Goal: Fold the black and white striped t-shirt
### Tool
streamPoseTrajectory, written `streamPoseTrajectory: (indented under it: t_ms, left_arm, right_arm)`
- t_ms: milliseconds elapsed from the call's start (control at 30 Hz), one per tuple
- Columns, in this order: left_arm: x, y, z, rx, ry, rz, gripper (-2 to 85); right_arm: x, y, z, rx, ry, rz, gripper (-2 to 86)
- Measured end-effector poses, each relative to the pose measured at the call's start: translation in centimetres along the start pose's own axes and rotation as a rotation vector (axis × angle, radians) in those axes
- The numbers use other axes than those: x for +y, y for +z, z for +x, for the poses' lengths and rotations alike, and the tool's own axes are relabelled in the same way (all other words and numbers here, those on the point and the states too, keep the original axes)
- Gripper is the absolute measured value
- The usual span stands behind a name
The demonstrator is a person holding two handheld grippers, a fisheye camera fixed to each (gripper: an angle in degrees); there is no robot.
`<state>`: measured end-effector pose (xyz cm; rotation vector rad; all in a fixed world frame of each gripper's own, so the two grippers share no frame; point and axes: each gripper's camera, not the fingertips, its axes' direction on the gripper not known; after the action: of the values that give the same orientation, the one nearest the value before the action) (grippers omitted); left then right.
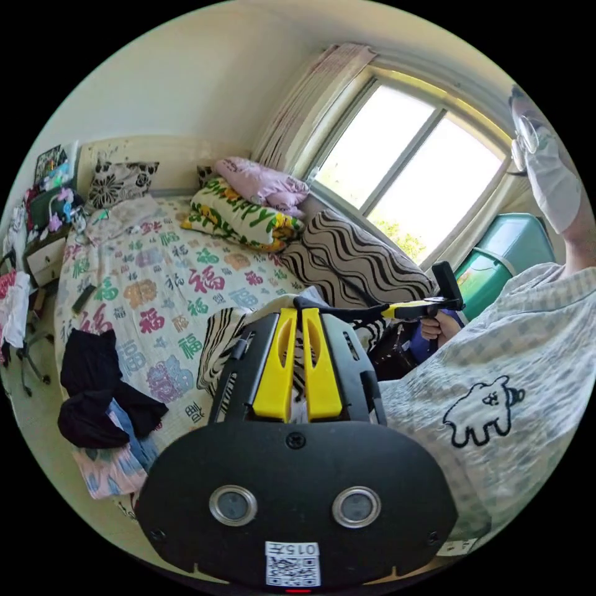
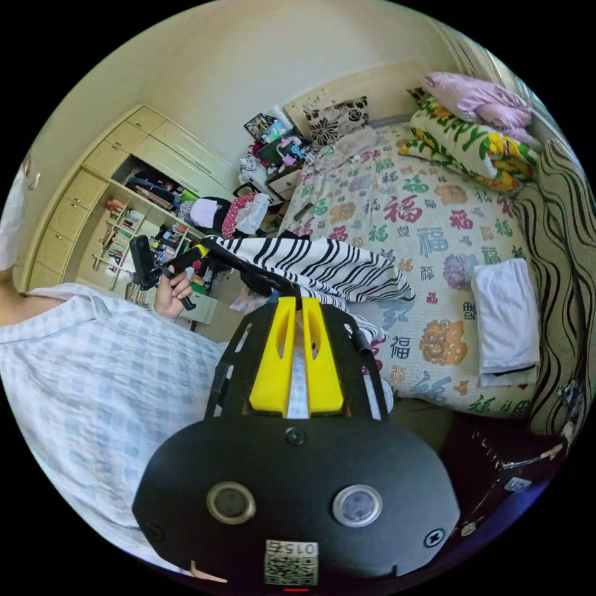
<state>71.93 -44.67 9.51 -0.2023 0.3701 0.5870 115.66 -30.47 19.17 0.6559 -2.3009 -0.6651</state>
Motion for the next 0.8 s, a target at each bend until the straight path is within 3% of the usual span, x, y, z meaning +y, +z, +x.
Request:
streamPoseTrajectory:
  t_ms: [467,633,800]
  left_arm:
    - [-4.6,-12.1,9.4,-0.089,0.309,0.294,-0.6]
    - [-7.4,-12.2,7.0,-0.114,0.317,0.312,-0.6]
    - [-13.8,-6.8,-1.8,-0.137,0.292,0.226,-0.6]
  right_arm:
    - [-1.3,-11.5,-18.6,0.196,-0.47,0.204,0.6]
    - [-5.9,-12.5,-19.2,0.195,-0.559,0.185,0.6]
    - [-17.7,-9.5,-13.3,0.181,-0.582,0.059,0.8]
